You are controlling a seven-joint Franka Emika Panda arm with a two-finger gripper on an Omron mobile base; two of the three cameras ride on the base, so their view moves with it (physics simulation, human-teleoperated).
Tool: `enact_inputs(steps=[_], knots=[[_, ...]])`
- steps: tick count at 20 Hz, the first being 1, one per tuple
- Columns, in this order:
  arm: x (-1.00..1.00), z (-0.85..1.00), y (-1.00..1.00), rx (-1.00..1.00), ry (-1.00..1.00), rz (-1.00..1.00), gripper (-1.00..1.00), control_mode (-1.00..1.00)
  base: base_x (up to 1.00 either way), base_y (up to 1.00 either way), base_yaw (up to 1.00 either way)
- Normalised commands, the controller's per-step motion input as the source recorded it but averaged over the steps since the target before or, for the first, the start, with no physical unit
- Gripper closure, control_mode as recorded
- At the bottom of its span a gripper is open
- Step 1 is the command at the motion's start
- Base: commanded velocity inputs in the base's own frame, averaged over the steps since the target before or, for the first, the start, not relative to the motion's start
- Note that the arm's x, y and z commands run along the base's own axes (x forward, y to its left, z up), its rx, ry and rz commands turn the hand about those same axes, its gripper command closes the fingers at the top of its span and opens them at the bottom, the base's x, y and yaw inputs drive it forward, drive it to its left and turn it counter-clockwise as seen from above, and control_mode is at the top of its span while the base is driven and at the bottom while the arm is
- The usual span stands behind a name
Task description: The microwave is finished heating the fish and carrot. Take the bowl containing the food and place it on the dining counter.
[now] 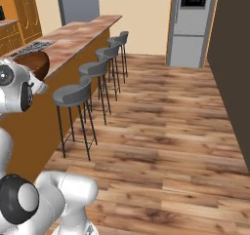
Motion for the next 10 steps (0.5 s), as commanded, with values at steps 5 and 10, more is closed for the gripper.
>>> enact_inputs(steps=[5, 10], knots=[[0.39, 0.46, 0.57, -0.01, 0.00, 0.09, 1.00, -1.00, 0.00, 0.00, 0.00], [0.07, 0.45, -0.01, 0.05, 0.02, 0.37, 1.00, -1.00, 0.00, 0.00, 0.00]])
